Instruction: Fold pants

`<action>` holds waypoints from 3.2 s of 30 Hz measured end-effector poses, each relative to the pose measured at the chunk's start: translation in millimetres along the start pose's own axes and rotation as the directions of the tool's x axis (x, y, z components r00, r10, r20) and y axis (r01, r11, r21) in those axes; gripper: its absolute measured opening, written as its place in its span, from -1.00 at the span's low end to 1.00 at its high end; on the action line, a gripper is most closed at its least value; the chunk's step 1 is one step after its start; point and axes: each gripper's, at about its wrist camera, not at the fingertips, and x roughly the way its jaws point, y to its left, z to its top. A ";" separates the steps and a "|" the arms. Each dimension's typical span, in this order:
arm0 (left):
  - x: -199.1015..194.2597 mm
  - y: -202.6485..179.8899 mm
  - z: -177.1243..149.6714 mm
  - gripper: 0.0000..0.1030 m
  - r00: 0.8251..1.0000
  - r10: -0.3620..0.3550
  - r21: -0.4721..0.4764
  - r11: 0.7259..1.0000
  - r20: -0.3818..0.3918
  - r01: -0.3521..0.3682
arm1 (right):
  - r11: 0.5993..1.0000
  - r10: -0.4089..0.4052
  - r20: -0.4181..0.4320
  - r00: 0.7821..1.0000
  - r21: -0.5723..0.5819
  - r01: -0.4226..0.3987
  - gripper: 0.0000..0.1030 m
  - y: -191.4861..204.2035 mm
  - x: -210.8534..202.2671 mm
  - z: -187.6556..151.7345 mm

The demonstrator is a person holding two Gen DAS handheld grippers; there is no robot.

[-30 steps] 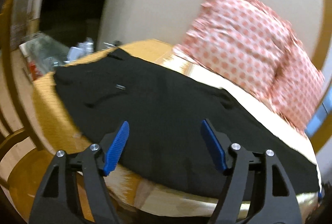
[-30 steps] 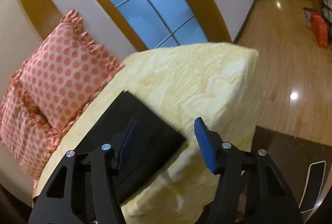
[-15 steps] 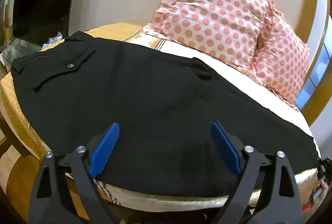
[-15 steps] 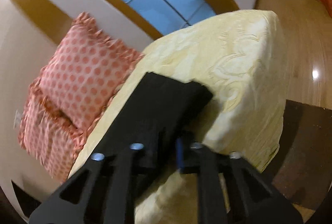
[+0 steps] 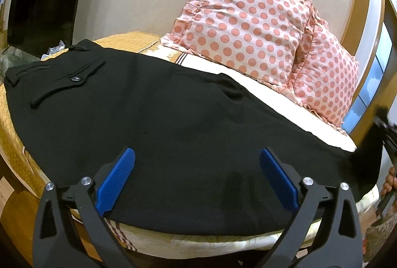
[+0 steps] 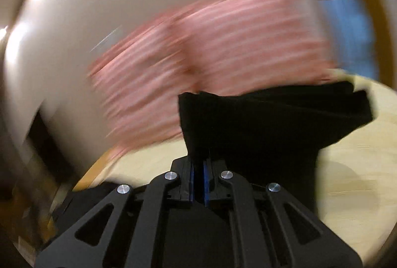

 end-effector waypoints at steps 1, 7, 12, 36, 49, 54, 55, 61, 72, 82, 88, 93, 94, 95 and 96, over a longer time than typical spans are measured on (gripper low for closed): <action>-0.5 1.3 0.8 0.95 1.000 -0.005 -0.013 1.000 0.000 0.005 | 0.995 0.078 -0.111 0.991 -0.061 -0.085 -0.89 31.2 29.9 -17.2; -4.0 6.8 3.6 0.95 0.999 -0.043 -0.047 0.998 -0.001 0.043 | 0.968 0.110 -0.443 0.890 -0.155 -0.197 -0.90 87.7 109.2 -100.9; -3.1 5.6 2.2 0.96 0.999 -0.038 -0.035 0.999 0.009 0.038 | 0.978 0.101 -0.331 0.938 -0.138 -0.154 -0.90 89.2 103.6 -74.8; -60.6 131.1 24.0 0.94 0.991 0.095 -0.481 0.876 0.095 -0.038 | 0.927 0.056 -0.317 0.947 -0.335 -0.167 0.40 126.6 99.0 -116.2; -41.6 148.0 44.2 0.93 0.991 0.126 -0.520 0.850 0.036 -0.089 | 0.947 0.128 -0.391 0.912 -0.225 -0.229 0.48 108.5 99.6 -119.0; -39.9 140.5 43.0 0.91 0.993 0.114 -0.516 0.852 0.024 -0.085 | 0.949 0.137 -0.385 0.913 -0.214 -0.233 0.48 108.2 99.8 -117.1; -37.5 135.6 40.4 0.82 0.999 0.050 -0.523 0.852 0.022 -0.031 | 0.949 0.139 -0.385 0.912 -0.212 -0.234 0.48 108.2 100.3 -116.7; -23.3 121.6 37.2 0.46 1.000 0.003 -0.500 0.866 -0.003 -0.004 | 0.948 0.142 -0.380 0.914 -0.214 -0.236 0.49 107.7 97.5 -117.7; -23.0 145.2 47.1 0.32 0.996 0.086 -0.588 0.807 0.023 -0.056 | 0.928 0.126 -0.359 0.925 -0.286 -0.237 0.62 112.1 85.5 -126.7; -24.6 132.3 57.7 -0.69 0.976 0.215 -0.512 0.834 -0.043 -0.206 | 0.982 0.114 -0.244 0.963 -0.120 -0.147 0.65 36.5 36.6 -91.8; -30.0 31.9 100.3 -0.73 0.949 0.311 -0.196 0.935 0.047 -0.297 | 1.000 -0.015 -0.144 0.989 -0.006 0.014 0.67 -36.1 -5.0 -78.5; -19.7 -95.1 108.0 -0.73 0.966 0.231 0.135 0.960 0.114 -0.245 | 0.983 -0.094 -0.112 0.989 0.146 0.110 0.67 -93.9 -33.5 -77.2; -17.3 -131.7 102.7 -0.73 0.974 0.189 0.224 0.951 0.127 -0.214 | 0.976 -0.107 -0.106 0.989 0.176 0.124 0.67 -104.0 -40.0 -78.0; -16.6 -158.0 96.1 -0.73 0.979 0.151 0.288 0.940 0.134 -0.184 | 0.971 -0.118 -0.099 0.988 0.196 0.136 0.67 -111.5 -45.6 -78.2; -15.8 -185.2 86.6 -0.73 0.985 0.107 0.356 0.922 0.135 -0.149 | 0.965 -0.136 -0.089 0.987 0.213 0.152 0.67 -119.2 -53.0 -78.8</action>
